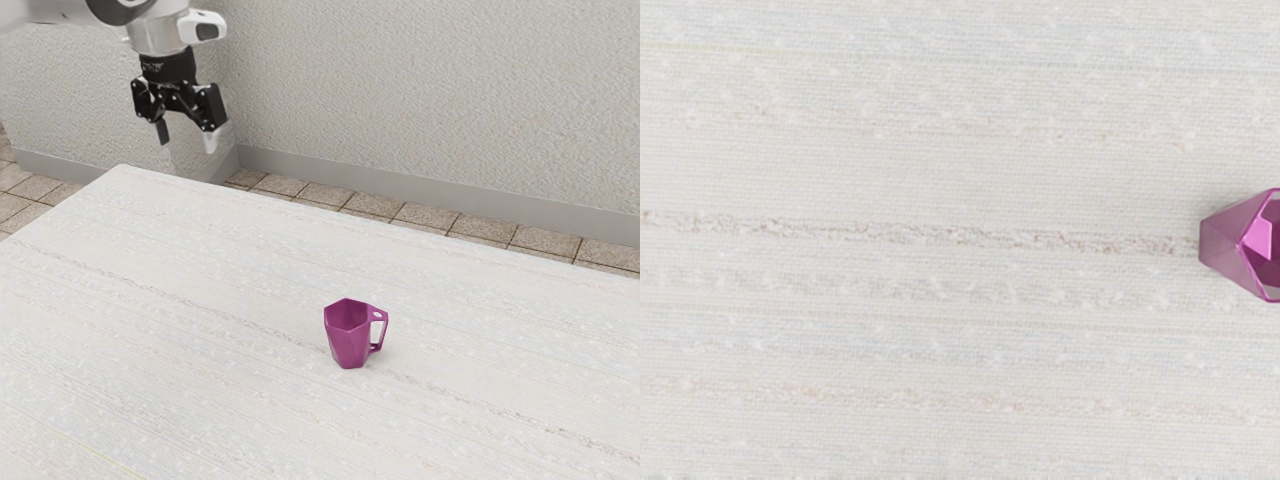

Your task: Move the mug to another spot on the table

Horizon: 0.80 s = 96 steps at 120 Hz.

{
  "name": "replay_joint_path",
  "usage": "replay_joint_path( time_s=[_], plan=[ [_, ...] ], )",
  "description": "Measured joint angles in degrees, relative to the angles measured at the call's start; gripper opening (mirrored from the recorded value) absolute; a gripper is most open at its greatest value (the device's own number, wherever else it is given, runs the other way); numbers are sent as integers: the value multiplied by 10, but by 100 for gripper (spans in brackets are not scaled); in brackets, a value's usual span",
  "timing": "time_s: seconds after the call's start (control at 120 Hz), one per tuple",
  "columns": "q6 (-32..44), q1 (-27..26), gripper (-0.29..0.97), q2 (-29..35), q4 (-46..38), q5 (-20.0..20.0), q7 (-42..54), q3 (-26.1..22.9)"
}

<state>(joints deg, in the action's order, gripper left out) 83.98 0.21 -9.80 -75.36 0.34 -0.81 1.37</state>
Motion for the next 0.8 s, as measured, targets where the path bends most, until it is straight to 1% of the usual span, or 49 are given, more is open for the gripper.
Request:
replay_joint_path(
  time_s=[0.2,0.275,0.333,0.425,0.533,0.658,0.8],
  plan=[
    [-12,0,68,9,0,2,-3,0],
    [3,2,68,47,-36,-1,-24,-8],
    [21,10,68,64,-68,-2,-59,-30],
    [60,2,68,72,-110,-13,-145,-56],
    [89,-8,68,67,-135,-23,-285,-83],
    [113,-12,68,35,-143,-26,-448,-107],
    [156,-2,68,-14,-151,-27,-599,-123]
  ],
)
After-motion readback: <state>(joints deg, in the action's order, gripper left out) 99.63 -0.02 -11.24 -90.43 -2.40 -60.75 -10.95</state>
